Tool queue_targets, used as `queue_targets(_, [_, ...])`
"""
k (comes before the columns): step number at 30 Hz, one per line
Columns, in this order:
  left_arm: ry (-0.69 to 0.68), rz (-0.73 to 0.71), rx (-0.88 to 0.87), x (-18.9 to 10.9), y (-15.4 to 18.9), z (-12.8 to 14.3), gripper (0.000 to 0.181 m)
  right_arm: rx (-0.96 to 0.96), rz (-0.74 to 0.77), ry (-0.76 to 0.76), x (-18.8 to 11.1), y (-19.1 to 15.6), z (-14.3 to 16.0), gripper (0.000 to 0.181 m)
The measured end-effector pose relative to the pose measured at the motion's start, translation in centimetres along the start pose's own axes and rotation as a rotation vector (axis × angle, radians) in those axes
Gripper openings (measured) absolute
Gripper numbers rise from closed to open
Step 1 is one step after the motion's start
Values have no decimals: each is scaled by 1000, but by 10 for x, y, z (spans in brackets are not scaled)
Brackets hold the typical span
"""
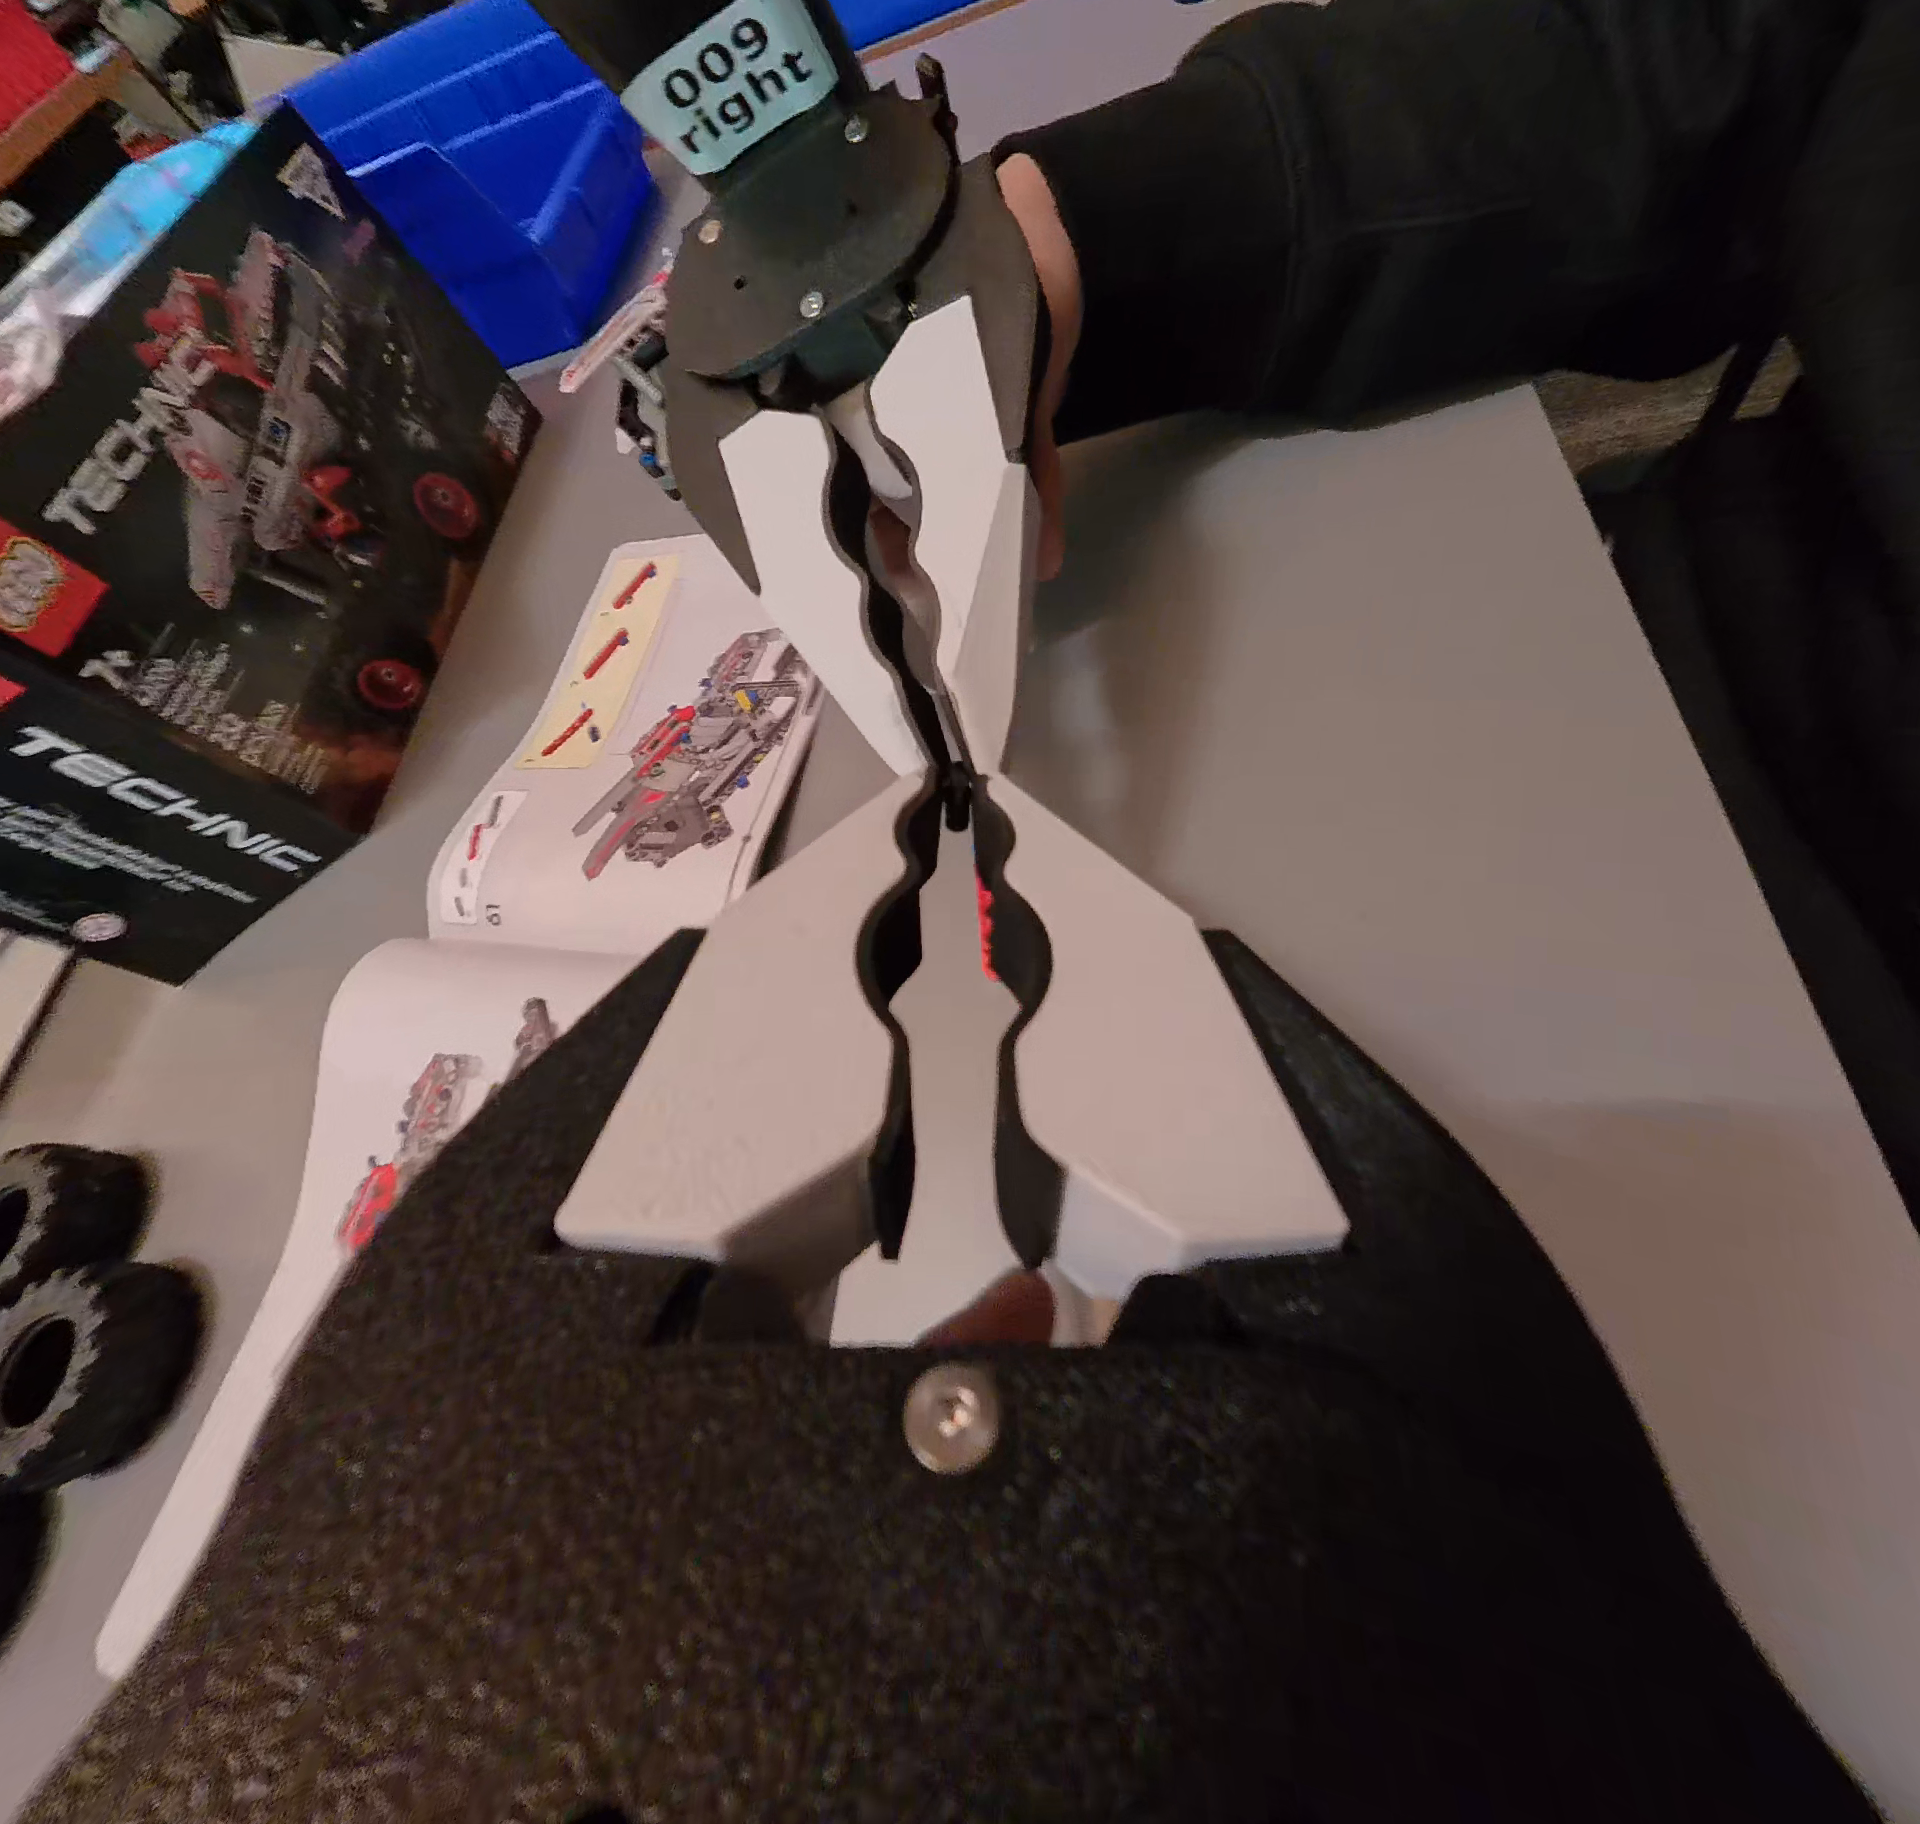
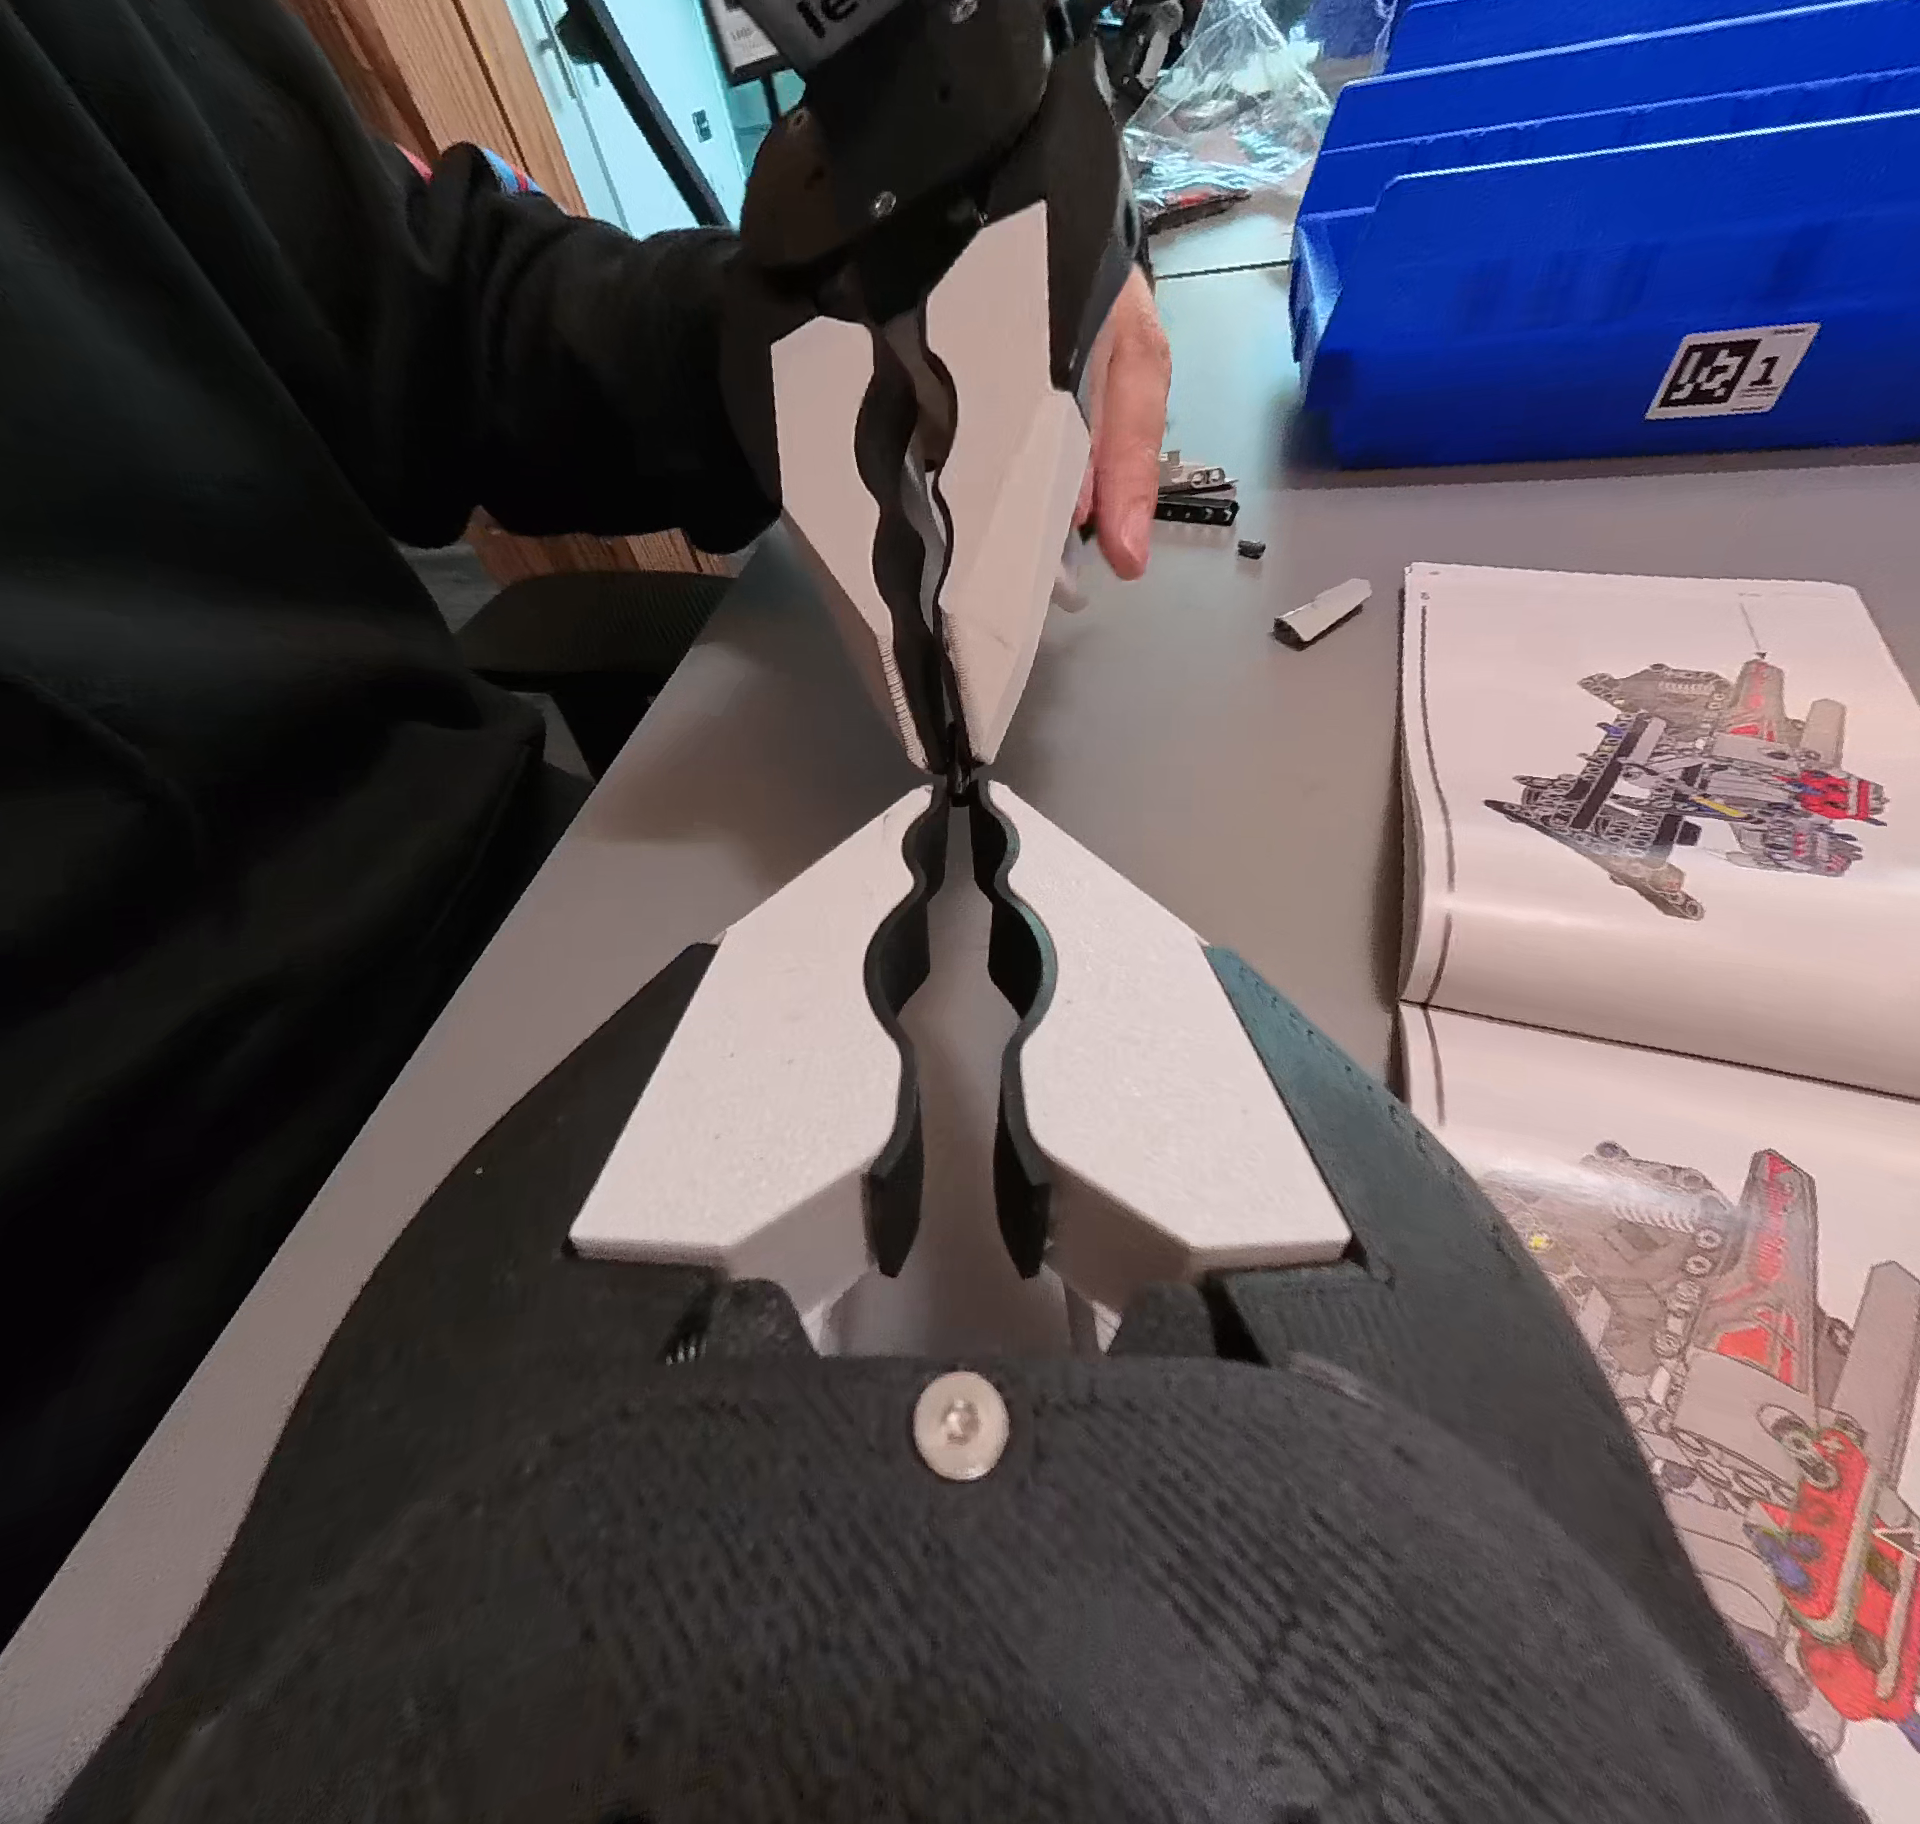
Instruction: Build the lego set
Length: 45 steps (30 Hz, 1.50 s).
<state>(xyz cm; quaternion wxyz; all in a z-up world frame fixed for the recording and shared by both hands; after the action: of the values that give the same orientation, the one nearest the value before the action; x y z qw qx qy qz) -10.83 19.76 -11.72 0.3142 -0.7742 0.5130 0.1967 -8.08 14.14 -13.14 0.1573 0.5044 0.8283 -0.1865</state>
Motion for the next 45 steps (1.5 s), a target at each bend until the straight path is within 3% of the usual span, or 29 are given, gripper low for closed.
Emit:
queue_targets(4, [8,-77,27,-4,-4,-5,3,5,18,51,-6,3,-6,3])
queue_targets(6, [-23,-74,19,-5,-6,-2,13,-12,26,42,-7,2,-5,3])
queue_targets(17, [-16,-33,25,-4,-3,-4,2,-51,16,51,-6,-3,-8,3])
queue_targets(29, [-12,-29,40,-6,-2,-5,2,-43,11,61,-7,-3,-9,3])
queue_targets(39, [-272,13,-74,12,-8,21,2,-67,141,-134,5,10,12,4])
queue_targets(45, [-452,150,-48,23,-7,36,2,-110,219,-362,18,17,37,27])
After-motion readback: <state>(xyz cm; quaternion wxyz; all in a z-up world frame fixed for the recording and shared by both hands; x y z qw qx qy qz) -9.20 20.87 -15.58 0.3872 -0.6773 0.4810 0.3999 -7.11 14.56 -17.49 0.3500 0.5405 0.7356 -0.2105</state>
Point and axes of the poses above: each gripper's, where its closed fingertips meet, x out along the fingers, z out of its underside, y = z × x across the jaws, the point moved 4 cm from there along -x, back along the fingers, and after that the axes turned 12 degrees about -y, right-handed, at the moved point
